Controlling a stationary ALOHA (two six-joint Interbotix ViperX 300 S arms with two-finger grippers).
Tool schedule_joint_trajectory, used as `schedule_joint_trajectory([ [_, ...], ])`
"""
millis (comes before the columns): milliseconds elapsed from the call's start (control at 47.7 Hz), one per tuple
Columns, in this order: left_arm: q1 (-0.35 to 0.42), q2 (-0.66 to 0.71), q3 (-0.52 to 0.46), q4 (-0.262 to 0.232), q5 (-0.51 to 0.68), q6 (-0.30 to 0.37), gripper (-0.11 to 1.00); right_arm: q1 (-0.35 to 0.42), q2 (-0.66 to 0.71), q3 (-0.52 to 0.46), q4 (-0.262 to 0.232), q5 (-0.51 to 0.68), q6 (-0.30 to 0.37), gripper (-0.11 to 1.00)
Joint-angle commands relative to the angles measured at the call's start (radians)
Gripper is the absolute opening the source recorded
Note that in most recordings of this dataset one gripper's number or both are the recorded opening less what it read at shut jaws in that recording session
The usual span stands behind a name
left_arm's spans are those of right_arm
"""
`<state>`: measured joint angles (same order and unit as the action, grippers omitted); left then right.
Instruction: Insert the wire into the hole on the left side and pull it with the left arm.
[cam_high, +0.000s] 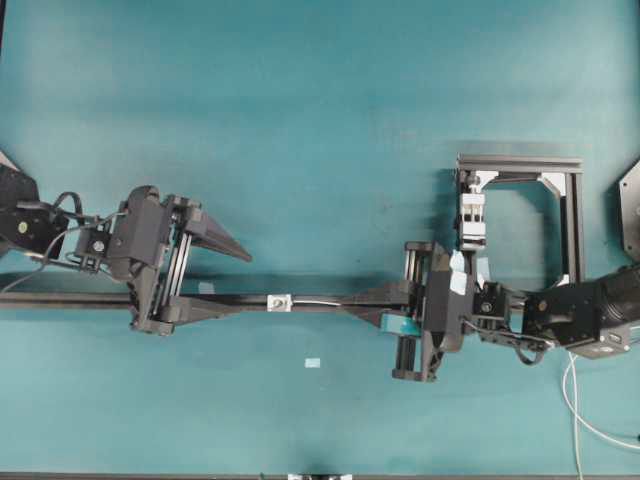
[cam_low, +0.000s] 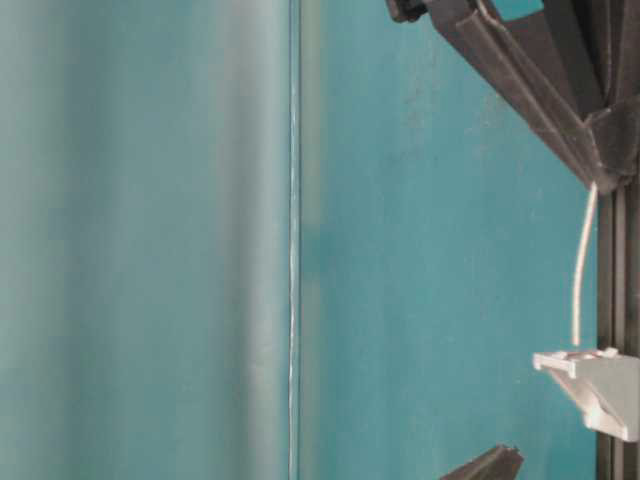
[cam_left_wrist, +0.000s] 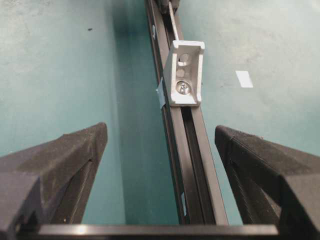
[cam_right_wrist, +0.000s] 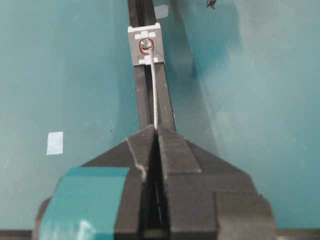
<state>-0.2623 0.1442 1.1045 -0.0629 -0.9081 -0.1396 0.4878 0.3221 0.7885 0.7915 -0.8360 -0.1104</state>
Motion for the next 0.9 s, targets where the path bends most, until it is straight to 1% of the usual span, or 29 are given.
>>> schedule_joint_trajectory([
  [0, -0.003, -0.015, -0.011, 0.003, -0.005, 0.000, 0.51, -0.008, -0.008, -0.009, 0.002, 0.003, 0.000, 0.05],
  [314, -0.003, -0.015, -0.011, 0.003, -0.005, 0.000, 0.51, -0.014, -0.006, -0.021, 0.002, 0.021, -0.005, 0.05],
  [461, -0.003, -0.015, -0.009, 0.003, -0.005, 0.000, 0.51, -0.018, -0.008, -0.028, 0.000, 0.032, -0.017, 0.05],
  [880, -0.003, -0.015, -0.011, 0.003, -0.005, 0.000, 0.51, -0.029, -0.002, -0.049, 0.000, 0.032, -0.032, 0.05],
])
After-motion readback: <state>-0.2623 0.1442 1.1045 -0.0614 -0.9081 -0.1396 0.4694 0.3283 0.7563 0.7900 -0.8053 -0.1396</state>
